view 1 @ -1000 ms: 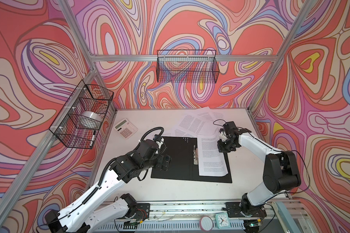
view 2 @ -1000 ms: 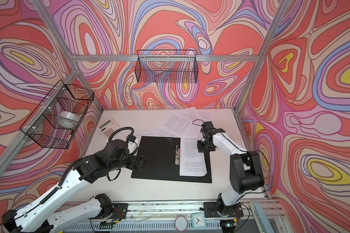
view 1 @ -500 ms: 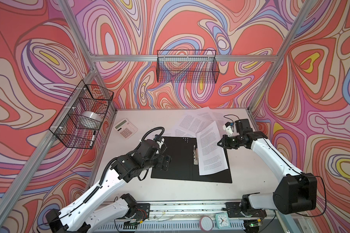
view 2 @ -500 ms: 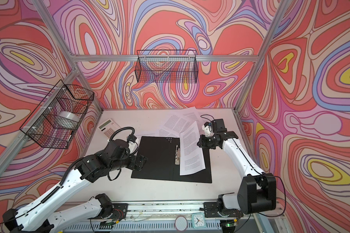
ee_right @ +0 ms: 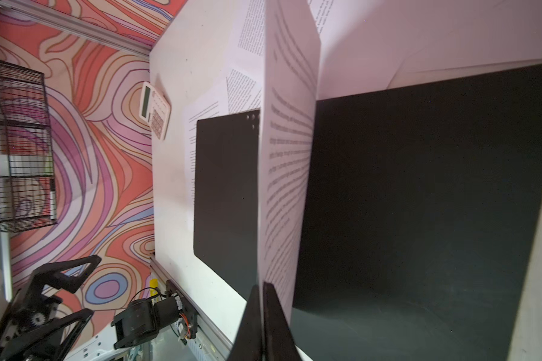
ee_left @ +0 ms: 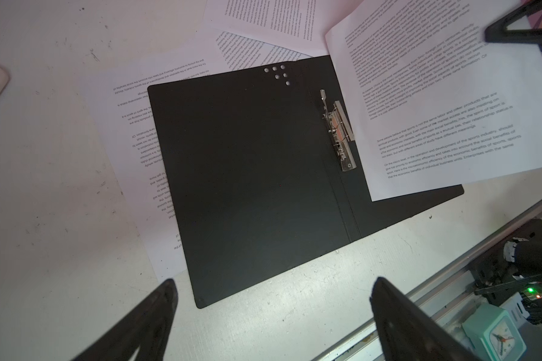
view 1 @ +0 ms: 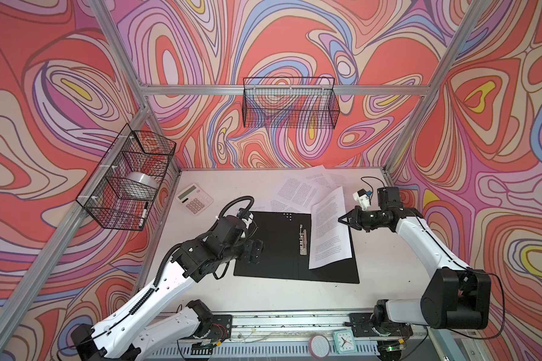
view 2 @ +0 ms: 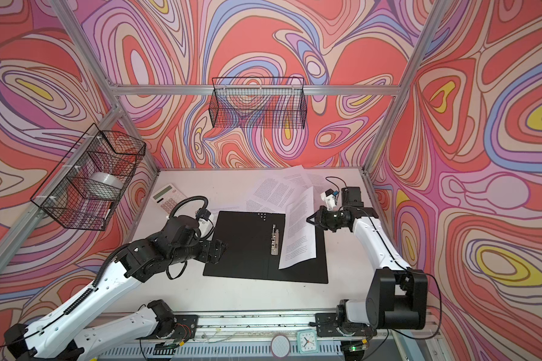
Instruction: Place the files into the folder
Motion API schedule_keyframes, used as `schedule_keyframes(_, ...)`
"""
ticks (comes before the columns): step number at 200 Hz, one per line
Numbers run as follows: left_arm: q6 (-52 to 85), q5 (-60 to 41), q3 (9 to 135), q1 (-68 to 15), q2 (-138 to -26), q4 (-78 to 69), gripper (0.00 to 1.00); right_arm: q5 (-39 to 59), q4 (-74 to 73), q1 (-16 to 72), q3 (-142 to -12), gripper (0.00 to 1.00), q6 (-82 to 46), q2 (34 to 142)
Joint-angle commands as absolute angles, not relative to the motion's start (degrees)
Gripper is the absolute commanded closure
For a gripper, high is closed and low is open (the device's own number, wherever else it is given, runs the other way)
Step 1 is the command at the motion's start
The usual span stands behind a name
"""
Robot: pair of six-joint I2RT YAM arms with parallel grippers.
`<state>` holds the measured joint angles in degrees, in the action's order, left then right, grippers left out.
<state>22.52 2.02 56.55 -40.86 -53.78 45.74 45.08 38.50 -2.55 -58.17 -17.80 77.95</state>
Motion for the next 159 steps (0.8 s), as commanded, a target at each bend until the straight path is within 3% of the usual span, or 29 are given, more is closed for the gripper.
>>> schedule_keyframes(1,22.06,2.64,55.81,-40.51,-54.23,47.89,0.04,49.09,36.21,-2.55,-57.06,1.0,-19.85,75.59)
schedule_keyframes(159,22.08,0.92,55.72,-39.53,-54.84,47.39,0.04,56.47,23.54,-2.24,-53.76,1.0,-33.0,71.19)
